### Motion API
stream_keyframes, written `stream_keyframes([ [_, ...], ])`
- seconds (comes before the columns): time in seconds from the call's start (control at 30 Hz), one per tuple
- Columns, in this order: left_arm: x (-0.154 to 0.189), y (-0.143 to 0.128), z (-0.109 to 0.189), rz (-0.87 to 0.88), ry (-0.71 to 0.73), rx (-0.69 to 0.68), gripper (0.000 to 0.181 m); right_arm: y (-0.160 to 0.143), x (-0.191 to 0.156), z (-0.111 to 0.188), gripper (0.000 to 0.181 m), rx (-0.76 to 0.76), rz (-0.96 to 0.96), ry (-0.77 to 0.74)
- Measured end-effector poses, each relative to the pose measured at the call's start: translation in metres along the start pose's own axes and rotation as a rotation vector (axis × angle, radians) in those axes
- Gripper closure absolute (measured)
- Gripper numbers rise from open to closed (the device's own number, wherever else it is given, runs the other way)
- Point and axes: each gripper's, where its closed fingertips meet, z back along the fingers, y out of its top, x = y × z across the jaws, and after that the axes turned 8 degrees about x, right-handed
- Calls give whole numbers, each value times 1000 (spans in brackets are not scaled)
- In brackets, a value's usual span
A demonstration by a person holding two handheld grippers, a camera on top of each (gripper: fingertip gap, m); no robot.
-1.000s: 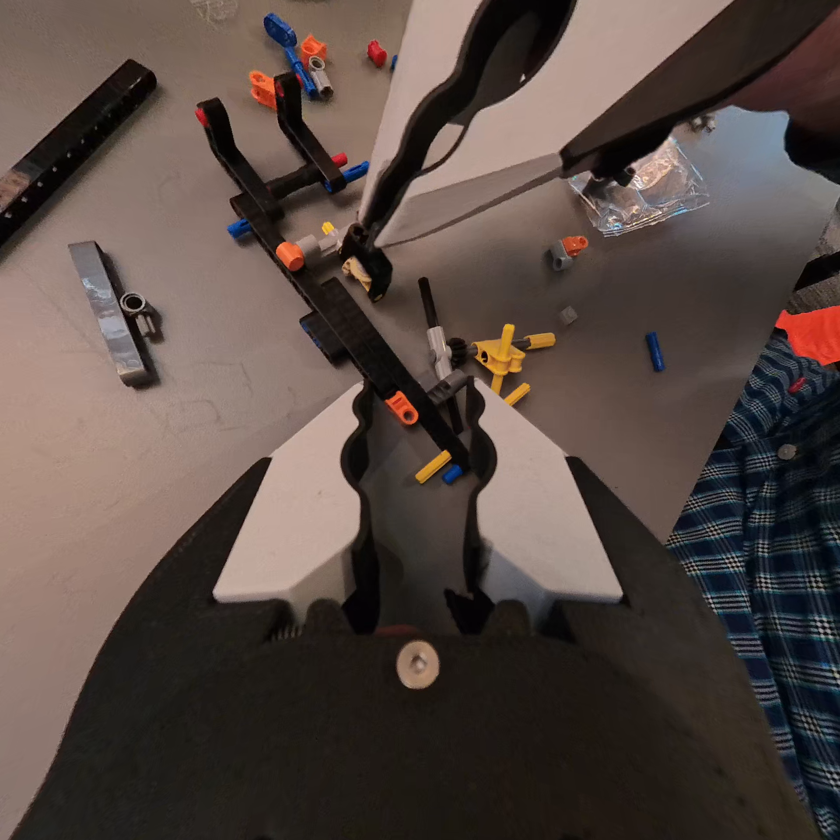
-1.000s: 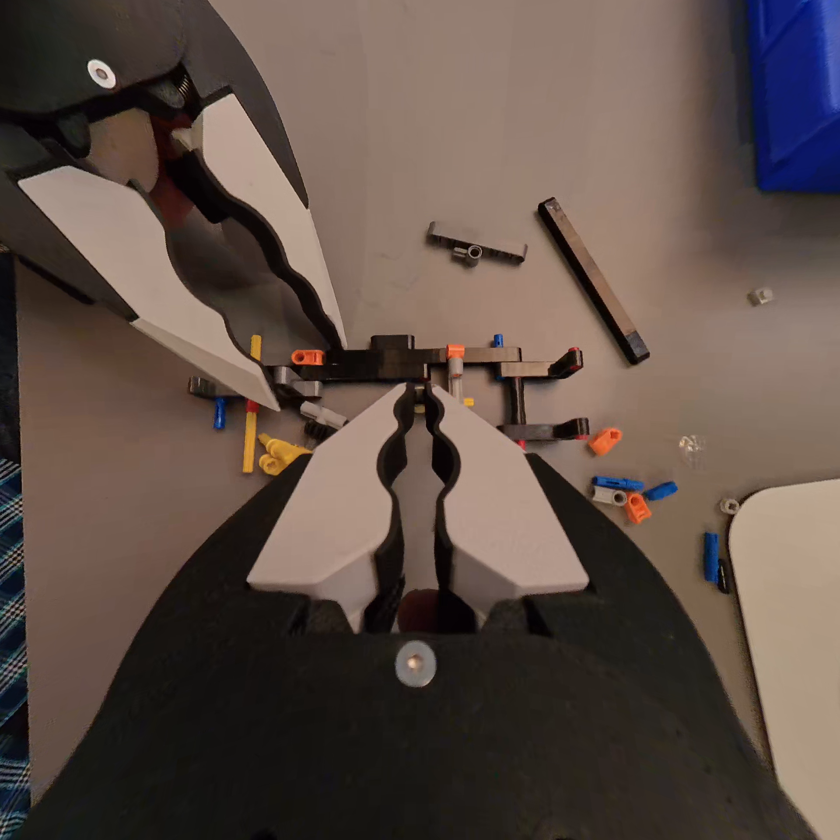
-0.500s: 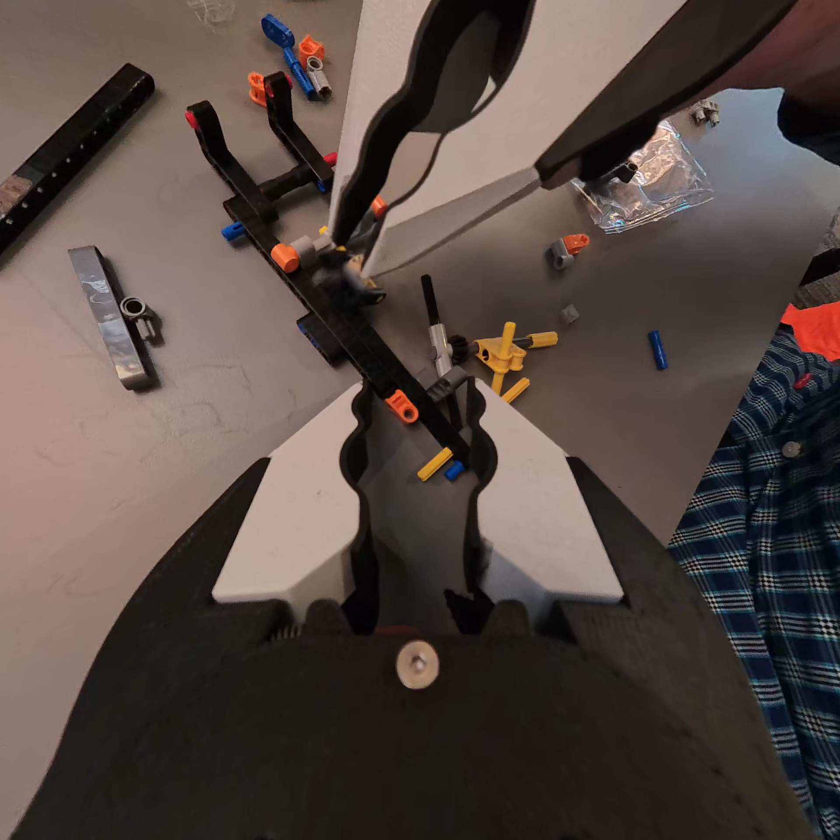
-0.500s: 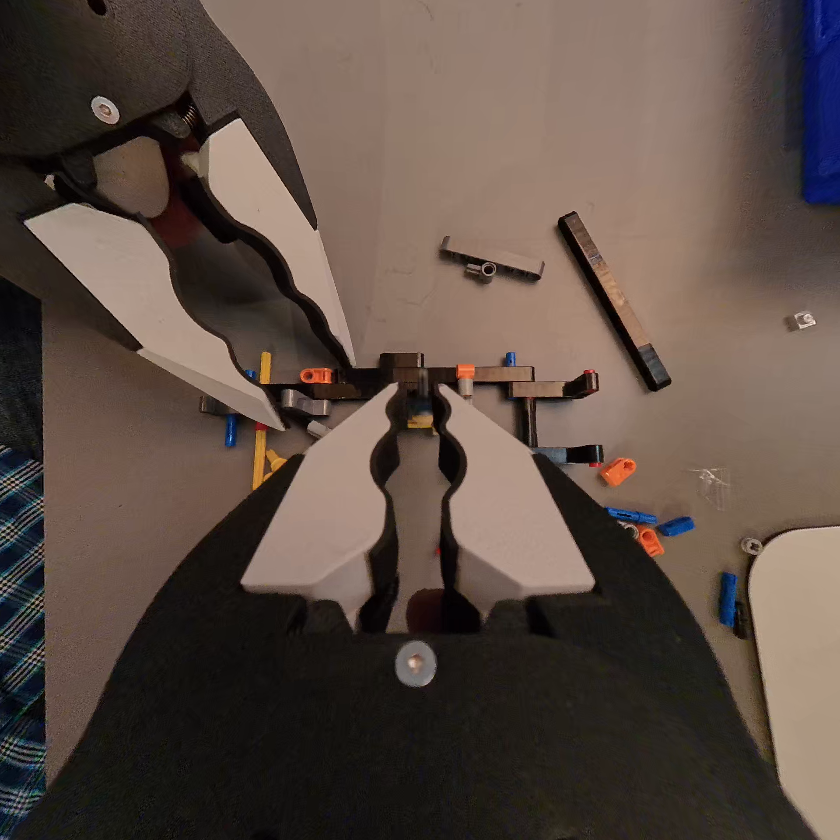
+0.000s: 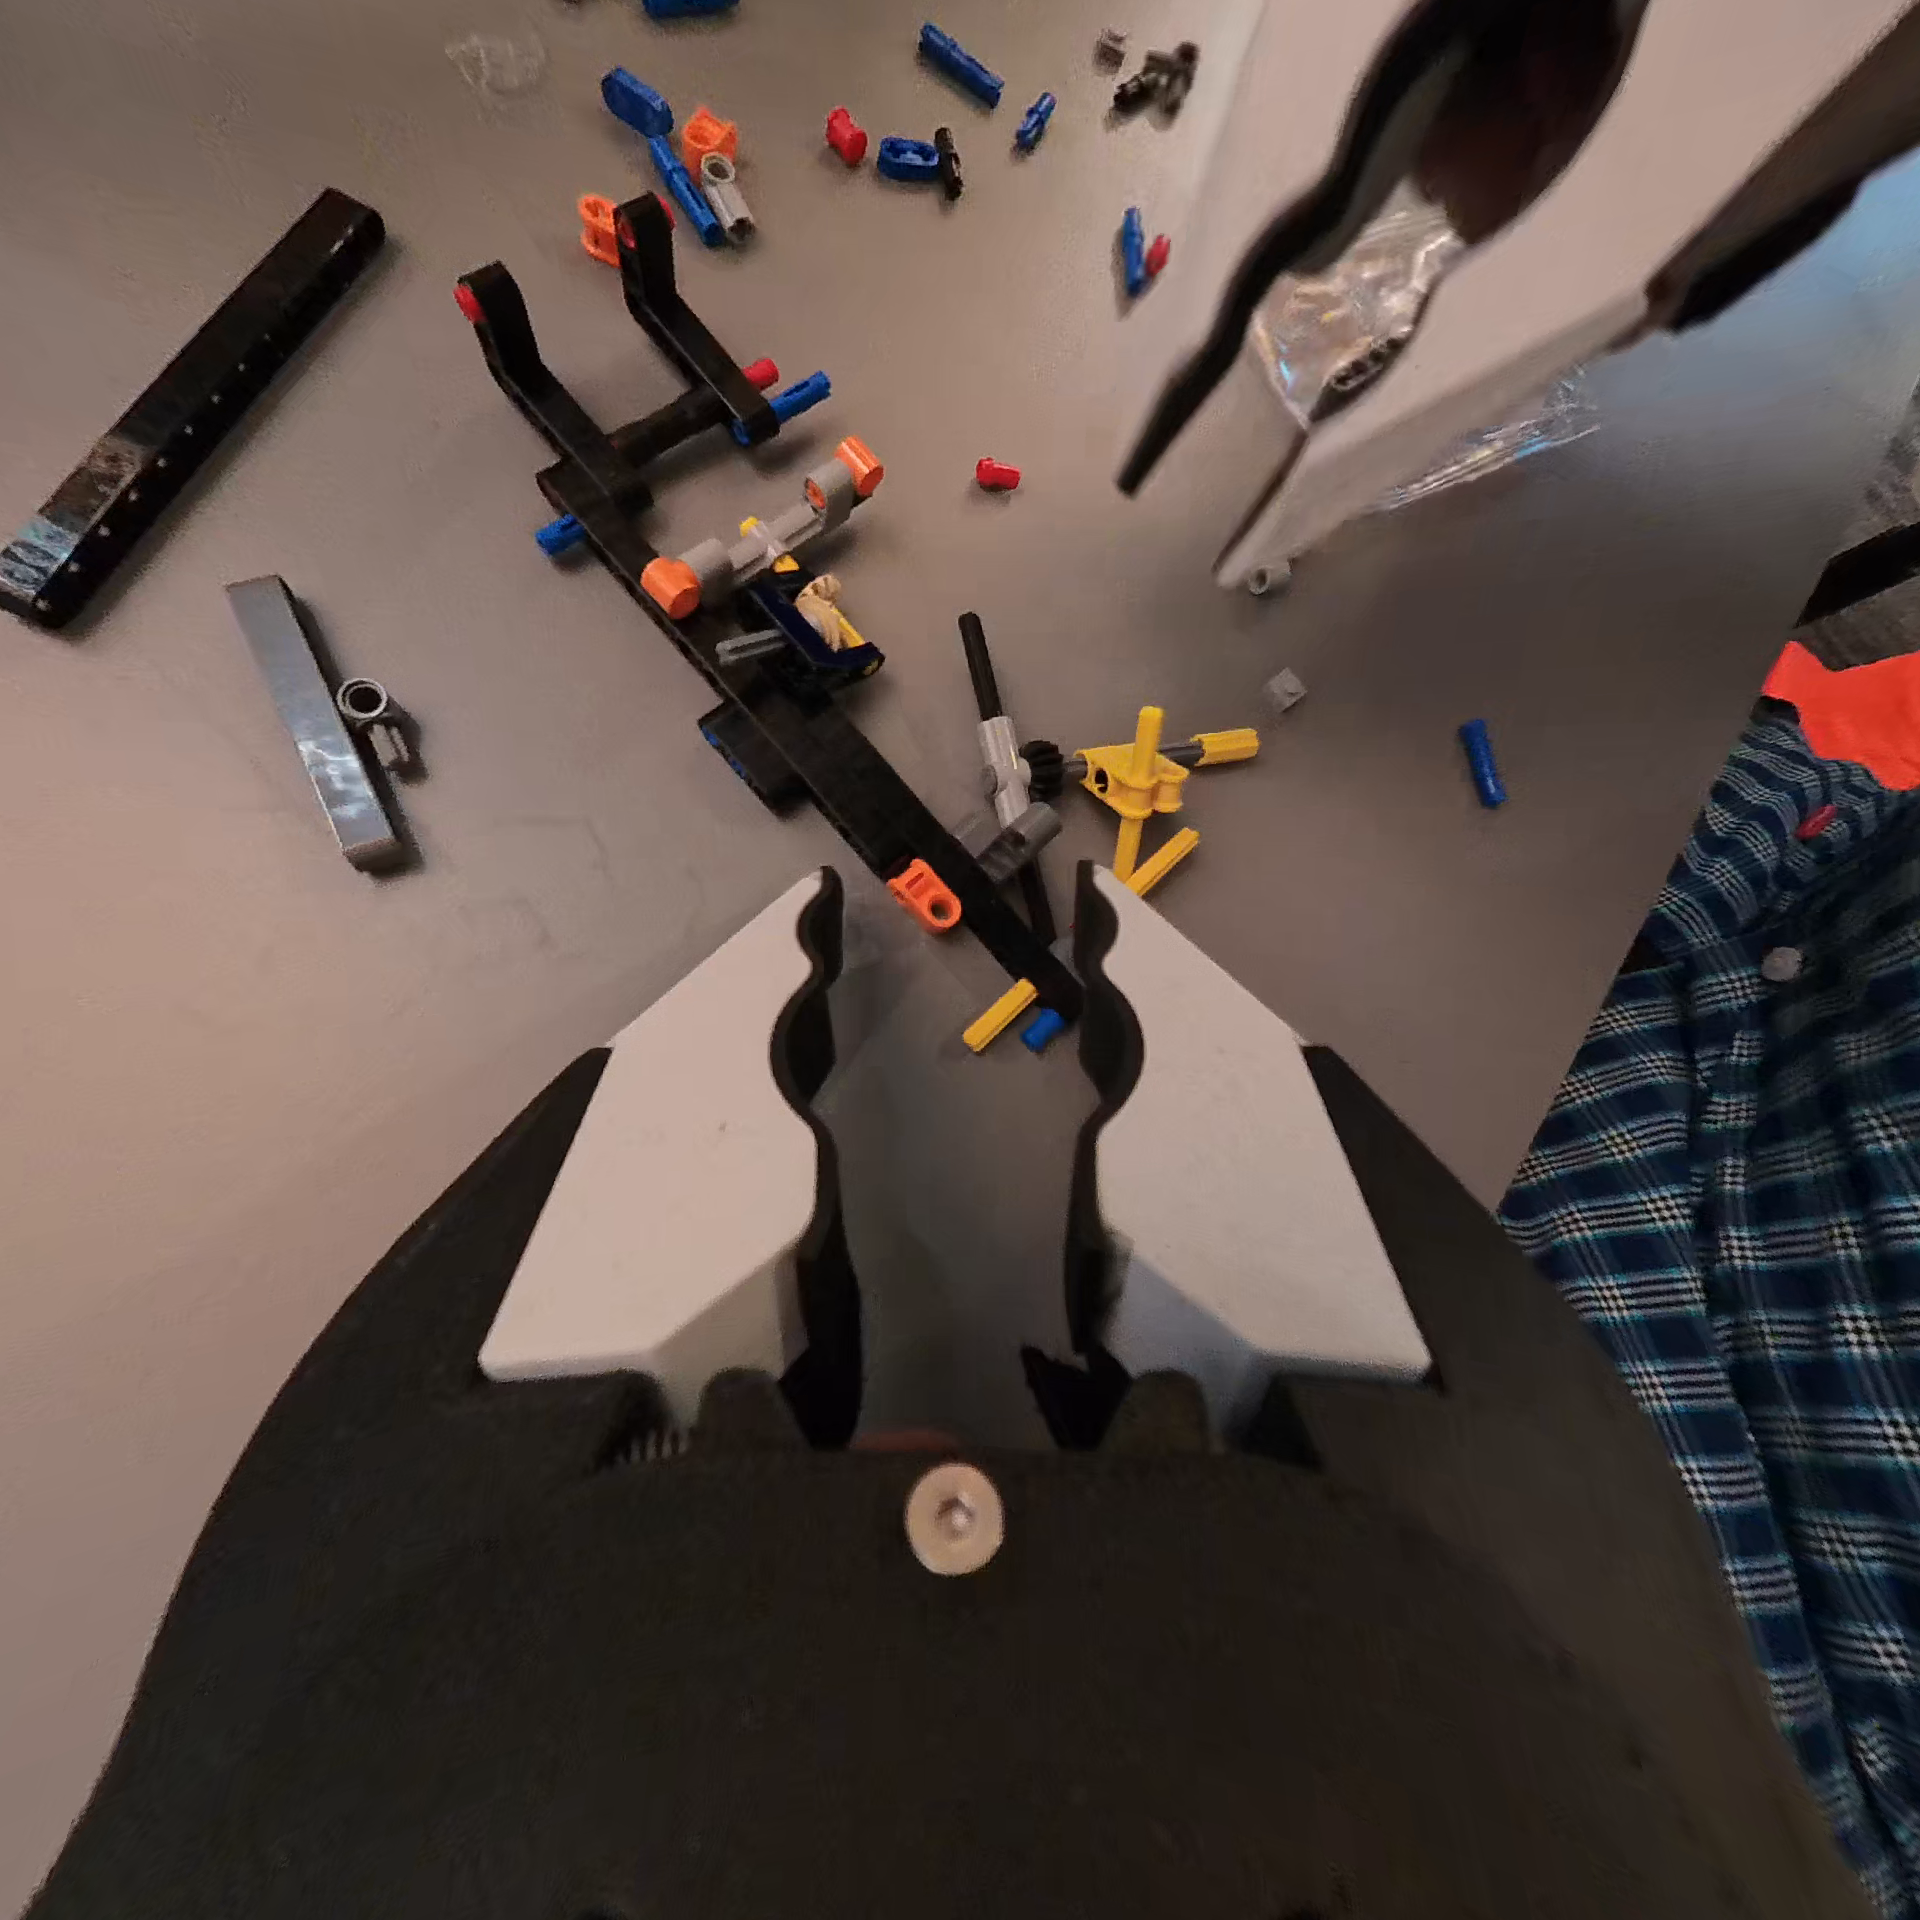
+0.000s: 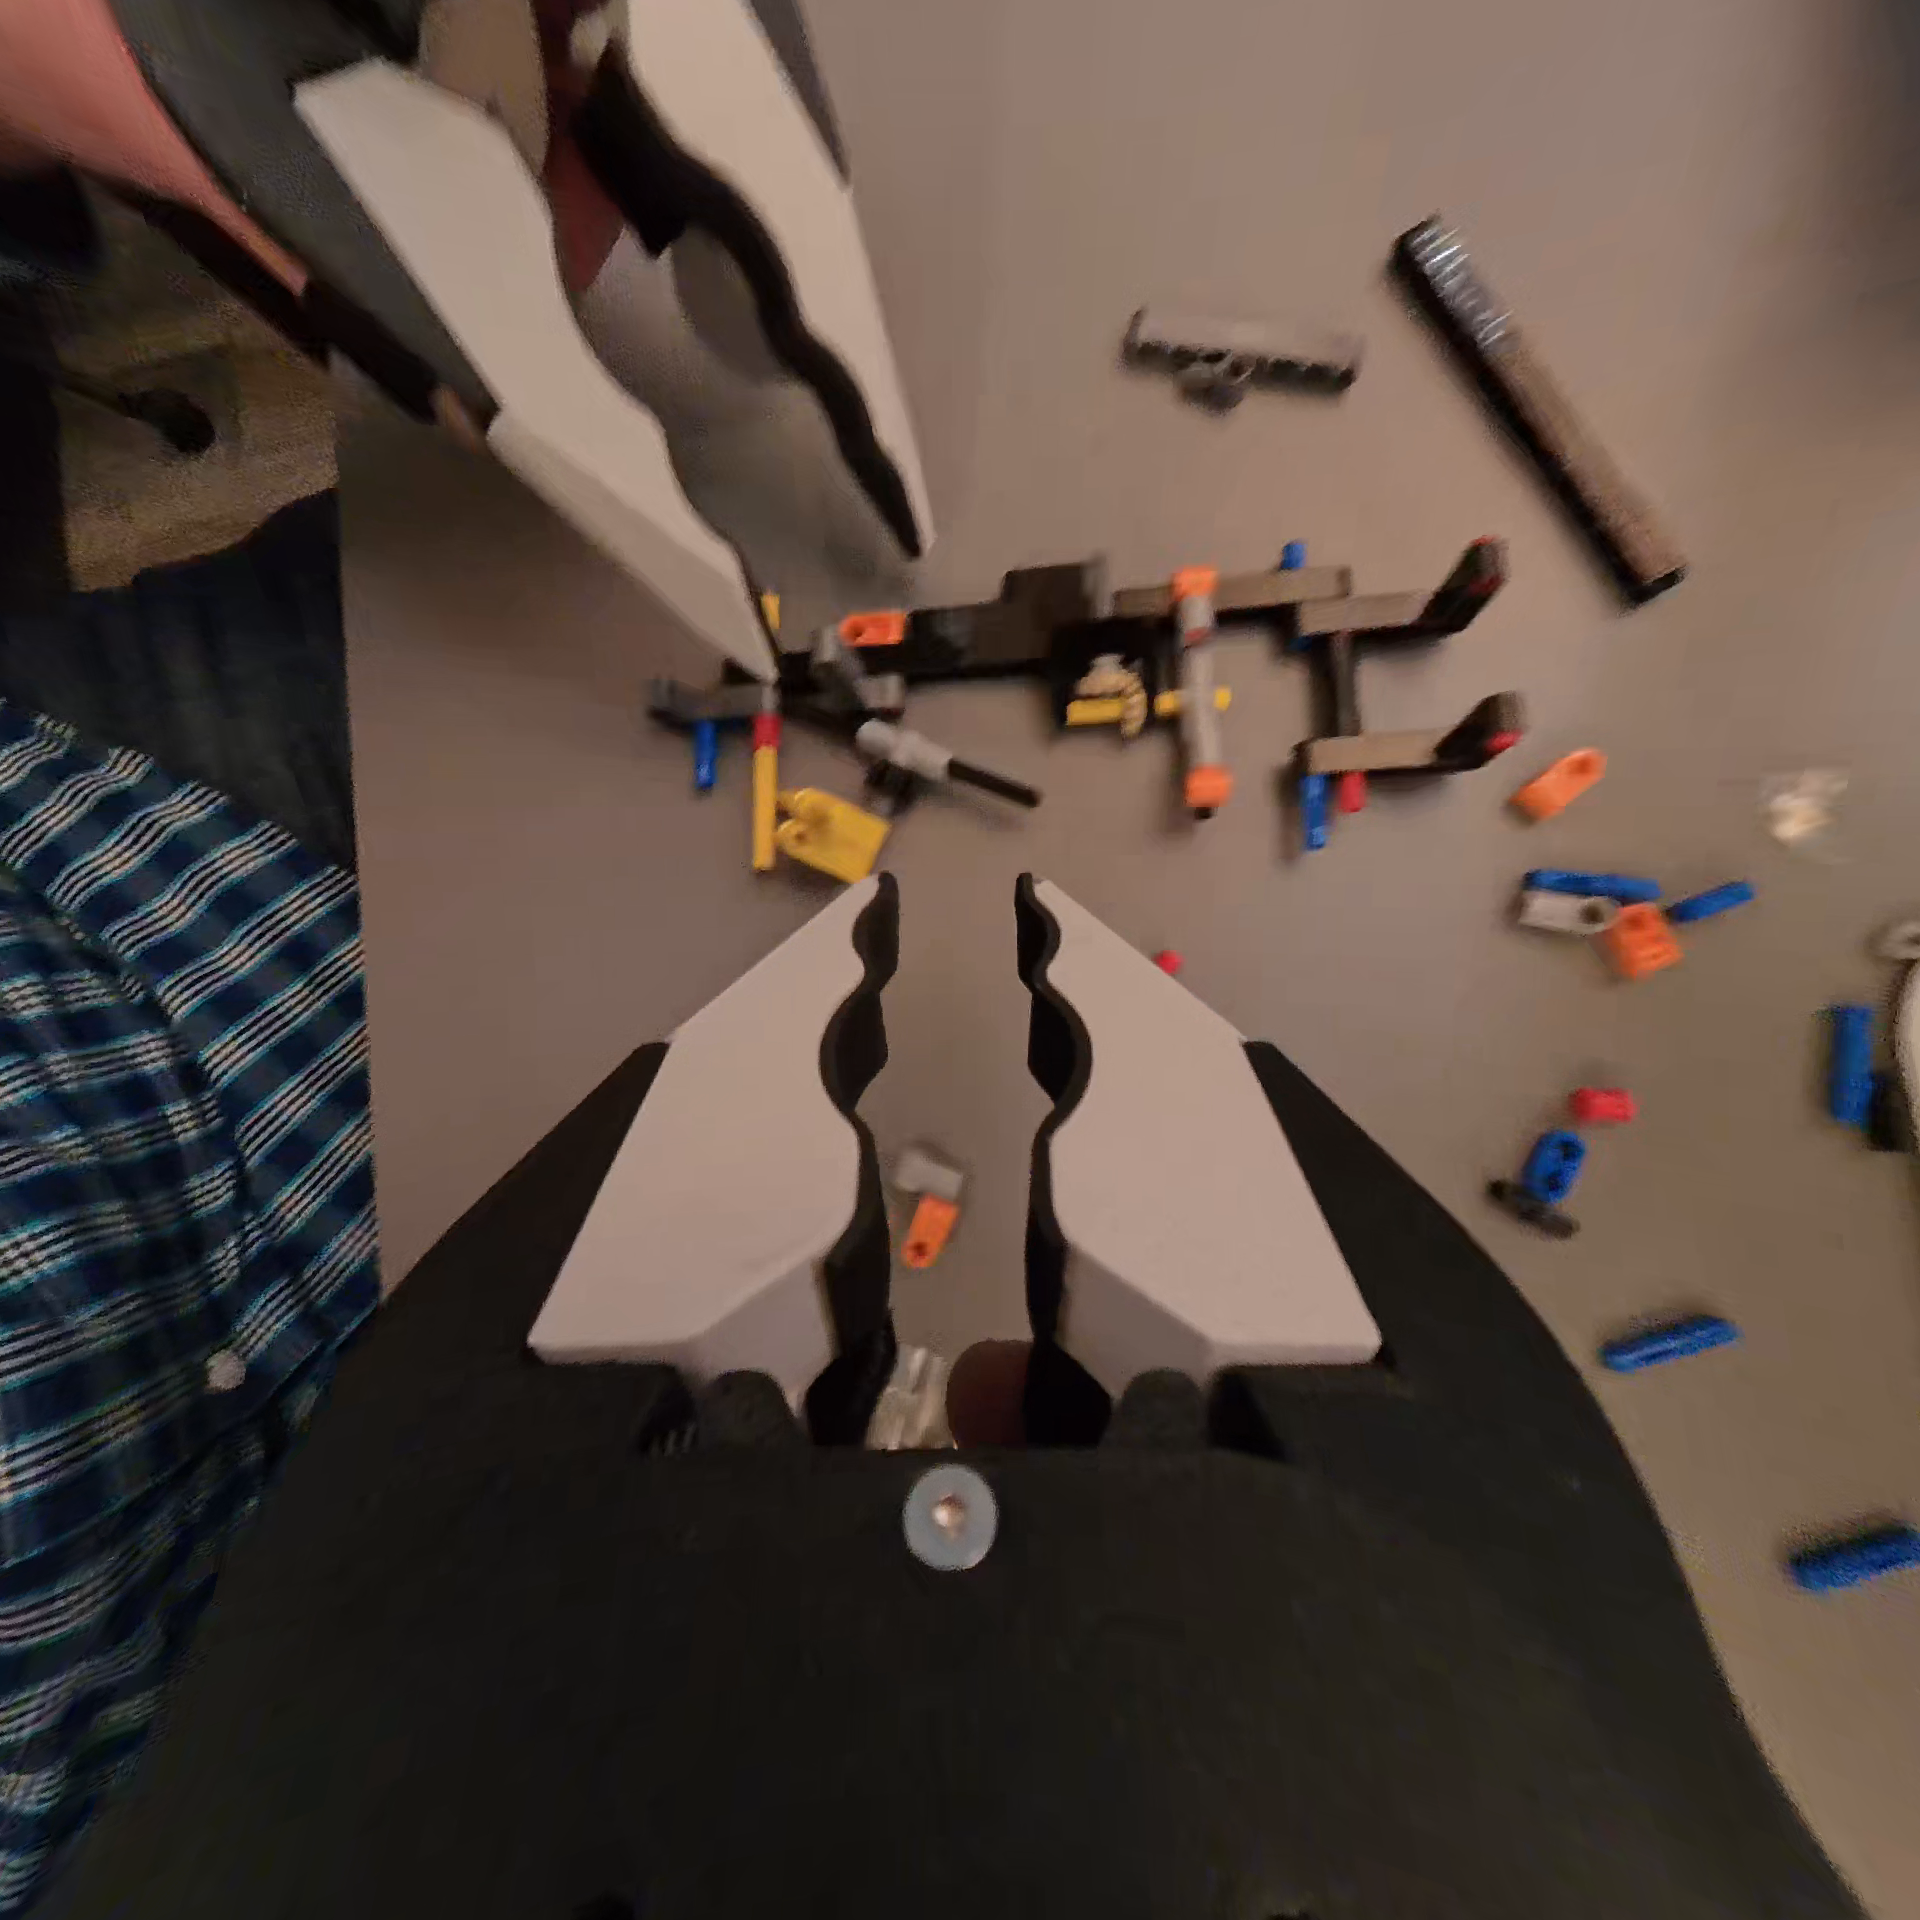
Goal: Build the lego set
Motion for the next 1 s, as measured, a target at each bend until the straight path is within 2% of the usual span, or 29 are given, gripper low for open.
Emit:
stream_keyframes([
  [0.17, 4, -10, -1, -43, 4, -63, 140, -27, -28, -19, 155, -68, 4, 1],
  [0.27, 6, -11, -2, -57, 1, -73, 140, -33, -30, -29, 152, -97, 22, -56],
  [0.4, 6, -10, -1, -54, 3, -64, 140, -31, -27, -32, 177, -84, 29, -93],
  [0.8, 9, -1, 2, -79, 14, -31, 138, -30, -14, -11, 180, 1, -17, -149],
  [1.0, 24, 27, 7, -95, -19, 67, 138, -18, -15, 11, 180, 59, 61, -130],
])
